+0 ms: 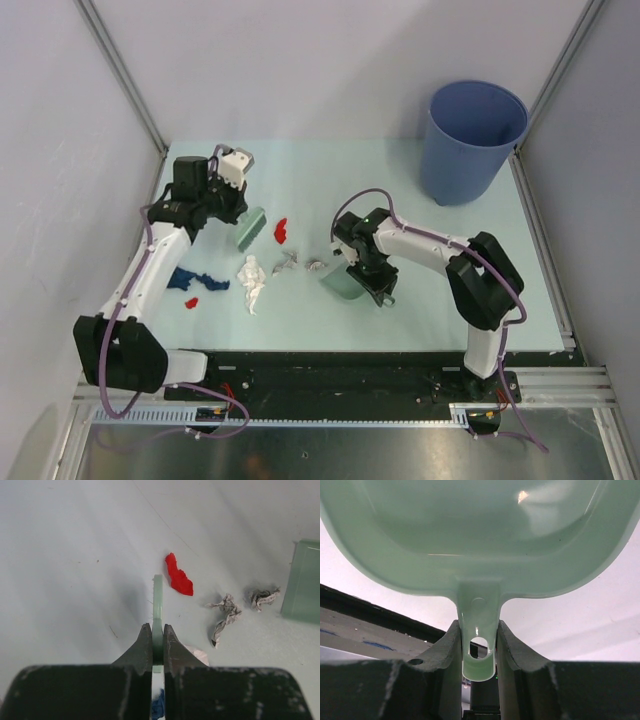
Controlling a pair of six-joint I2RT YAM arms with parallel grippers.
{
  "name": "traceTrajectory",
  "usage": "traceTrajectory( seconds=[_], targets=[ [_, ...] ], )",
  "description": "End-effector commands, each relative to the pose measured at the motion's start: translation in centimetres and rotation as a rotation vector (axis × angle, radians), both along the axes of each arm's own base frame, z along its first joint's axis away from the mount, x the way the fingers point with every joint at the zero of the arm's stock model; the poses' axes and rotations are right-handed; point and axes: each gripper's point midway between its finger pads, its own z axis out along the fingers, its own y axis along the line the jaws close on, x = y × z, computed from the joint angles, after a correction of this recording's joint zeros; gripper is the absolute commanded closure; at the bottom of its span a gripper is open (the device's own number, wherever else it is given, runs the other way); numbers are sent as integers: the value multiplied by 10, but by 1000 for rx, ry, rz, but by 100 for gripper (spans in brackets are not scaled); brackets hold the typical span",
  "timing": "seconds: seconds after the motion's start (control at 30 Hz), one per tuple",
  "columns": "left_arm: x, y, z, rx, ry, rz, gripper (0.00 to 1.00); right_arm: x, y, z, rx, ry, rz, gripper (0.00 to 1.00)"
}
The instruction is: Sweep away the paper scraps from the table
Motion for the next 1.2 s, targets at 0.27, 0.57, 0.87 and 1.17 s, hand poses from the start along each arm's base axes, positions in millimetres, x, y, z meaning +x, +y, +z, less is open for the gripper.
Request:
traceTrajectory(
  seconds=[0.27,0.57,0.87,1.17],
  targets=[
    [26,6,-24,-24,61,20,100,8,5,-14,28,19,-4,100],
    [21,-30,-38,-183,169,-68,100,7,14,-22,23,31,22,100],
    [-53,-105,-35,-310,259,-369,100,12,47,-22,78,24,60,100],
    [-60,-122,-7,-342,225,-428,100,17,70,-15,171,2,61,100]
  ],
)
